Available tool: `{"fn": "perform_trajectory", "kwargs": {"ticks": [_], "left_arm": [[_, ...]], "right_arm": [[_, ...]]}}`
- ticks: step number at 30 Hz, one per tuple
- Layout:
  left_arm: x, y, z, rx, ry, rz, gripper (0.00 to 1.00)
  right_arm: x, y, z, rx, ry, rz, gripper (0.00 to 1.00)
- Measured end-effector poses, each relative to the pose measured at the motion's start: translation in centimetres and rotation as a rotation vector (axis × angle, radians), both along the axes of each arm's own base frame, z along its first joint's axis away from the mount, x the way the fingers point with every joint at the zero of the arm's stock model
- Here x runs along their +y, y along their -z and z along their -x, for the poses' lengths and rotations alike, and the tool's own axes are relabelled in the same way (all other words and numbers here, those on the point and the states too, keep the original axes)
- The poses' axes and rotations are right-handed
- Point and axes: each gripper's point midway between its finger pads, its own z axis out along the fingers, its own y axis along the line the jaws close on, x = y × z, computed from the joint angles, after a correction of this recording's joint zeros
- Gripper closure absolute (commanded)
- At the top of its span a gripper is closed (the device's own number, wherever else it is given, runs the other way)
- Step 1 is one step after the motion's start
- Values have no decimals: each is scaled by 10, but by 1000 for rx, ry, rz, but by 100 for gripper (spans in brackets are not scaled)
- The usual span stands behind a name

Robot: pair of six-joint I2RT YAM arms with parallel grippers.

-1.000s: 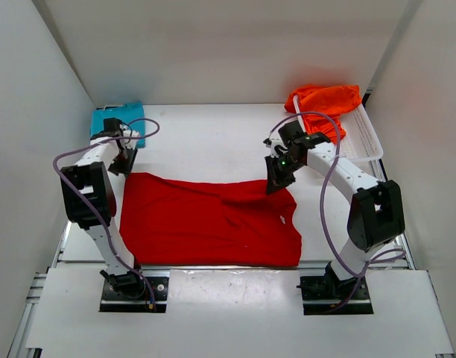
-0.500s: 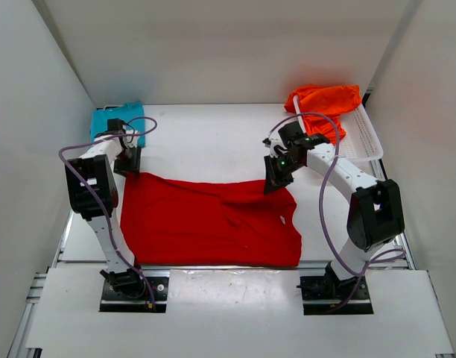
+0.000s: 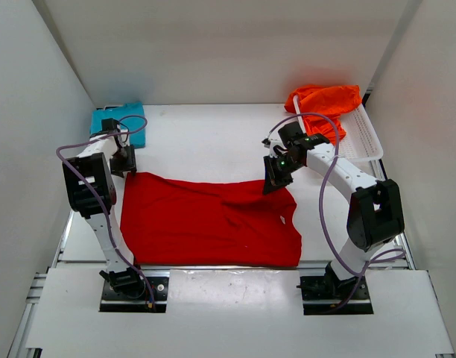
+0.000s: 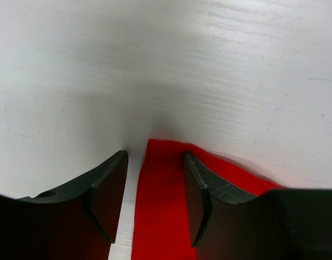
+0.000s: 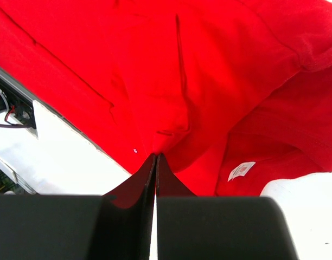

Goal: Fold and stack the t-shirts

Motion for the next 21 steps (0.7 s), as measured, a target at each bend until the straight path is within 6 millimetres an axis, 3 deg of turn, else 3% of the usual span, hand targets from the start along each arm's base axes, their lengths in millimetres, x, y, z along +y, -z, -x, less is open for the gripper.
{"fn": "perform_trajectory", "kwargs": {"ticks": [1, 4, 6, 8, 15, 21], "left_arm": [[0, 0, -1, -1, 0, 0, 46], [-3, 2, -6, 7, 2, 3, 70], [-5, 2, -7, 15, 12, 11, 95], [-9, 2, -8, 21, 33, 12, 100], [-12, 1, -2, 13, 143, 13, 100], [-17, -12, 48, 38, 356, -66, 100]], "right_arm": [[0, 0, 0, 0, 0, -1, 100], [1, -1, 1, 3, -2, -7, 100], [1, -1, 0, 4, -2, -9, 100], [1, -1, 0, 5, -1, -9, 100], [-3, 0, -1, 7, 10, -6, 100], [-21, 4, 6, 21, 50, 11, 100]]}}
